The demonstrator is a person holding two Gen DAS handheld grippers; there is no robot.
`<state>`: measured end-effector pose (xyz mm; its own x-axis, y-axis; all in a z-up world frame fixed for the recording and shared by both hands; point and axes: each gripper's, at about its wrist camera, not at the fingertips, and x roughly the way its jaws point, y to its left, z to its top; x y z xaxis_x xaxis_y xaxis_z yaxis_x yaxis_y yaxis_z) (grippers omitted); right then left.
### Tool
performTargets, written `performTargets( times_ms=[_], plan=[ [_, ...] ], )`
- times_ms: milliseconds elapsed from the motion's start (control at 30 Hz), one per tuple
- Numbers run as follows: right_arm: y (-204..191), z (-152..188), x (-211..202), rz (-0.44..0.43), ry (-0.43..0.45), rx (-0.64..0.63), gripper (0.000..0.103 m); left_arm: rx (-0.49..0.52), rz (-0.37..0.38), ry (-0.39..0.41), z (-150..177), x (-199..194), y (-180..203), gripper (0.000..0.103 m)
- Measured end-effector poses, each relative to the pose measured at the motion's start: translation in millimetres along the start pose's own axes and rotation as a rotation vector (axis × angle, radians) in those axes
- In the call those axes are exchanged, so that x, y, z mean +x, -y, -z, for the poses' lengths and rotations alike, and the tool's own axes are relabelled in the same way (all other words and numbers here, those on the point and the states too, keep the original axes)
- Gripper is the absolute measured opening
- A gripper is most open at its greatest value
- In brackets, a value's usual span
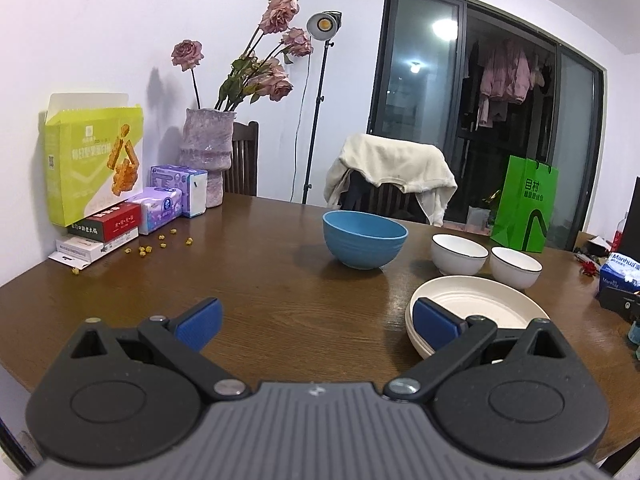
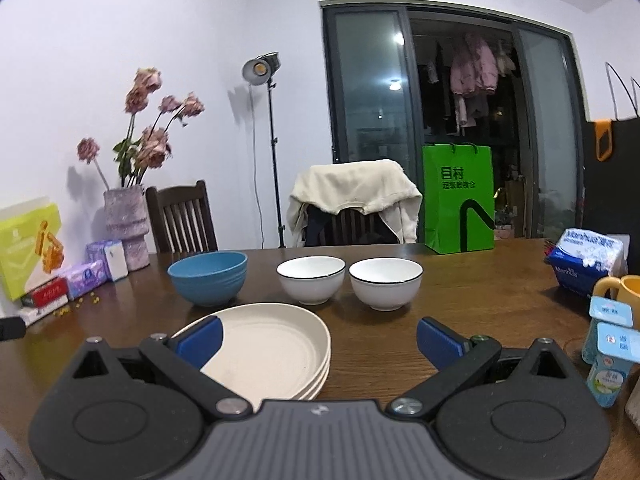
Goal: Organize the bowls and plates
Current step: 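Withdraw both open tools and move them toward the blue bowl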
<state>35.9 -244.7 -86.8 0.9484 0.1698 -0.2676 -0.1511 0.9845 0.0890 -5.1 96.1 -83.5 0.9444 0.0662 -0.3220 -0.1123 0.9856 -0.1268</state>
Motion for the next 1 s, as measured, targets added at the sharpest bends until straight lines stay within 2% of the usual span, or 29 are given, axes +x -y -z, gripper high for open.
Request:
performTargets(
  times_ms=[133,400,867,1000],
  plan=[
    [-6.8,-3.7,3.5,-0.003,-0.007,0.003,0.103,-0.010,0.023,-0.002,0.4,3.3,-5.9,0.103],
    [-22.9,-5.0,17.1,0.009,-0.046,-0.007,0.103,-0.015,0.008,-0.016,-6.3,10.9,-11.1,0.103],
    [-61.0,-32.7,49.4,-0.123,-0.121,-0.053,0.103,-0.006,-0.022,-0.068,-43.3,39.3,-13.2,0.103],
    [-67.0,-42.8,63.5,-0.124,-0.139,-0.052,0.103,0.000,-0.028,-0.079,-54.9,48.9,-13.9,0.103]
  ],
)
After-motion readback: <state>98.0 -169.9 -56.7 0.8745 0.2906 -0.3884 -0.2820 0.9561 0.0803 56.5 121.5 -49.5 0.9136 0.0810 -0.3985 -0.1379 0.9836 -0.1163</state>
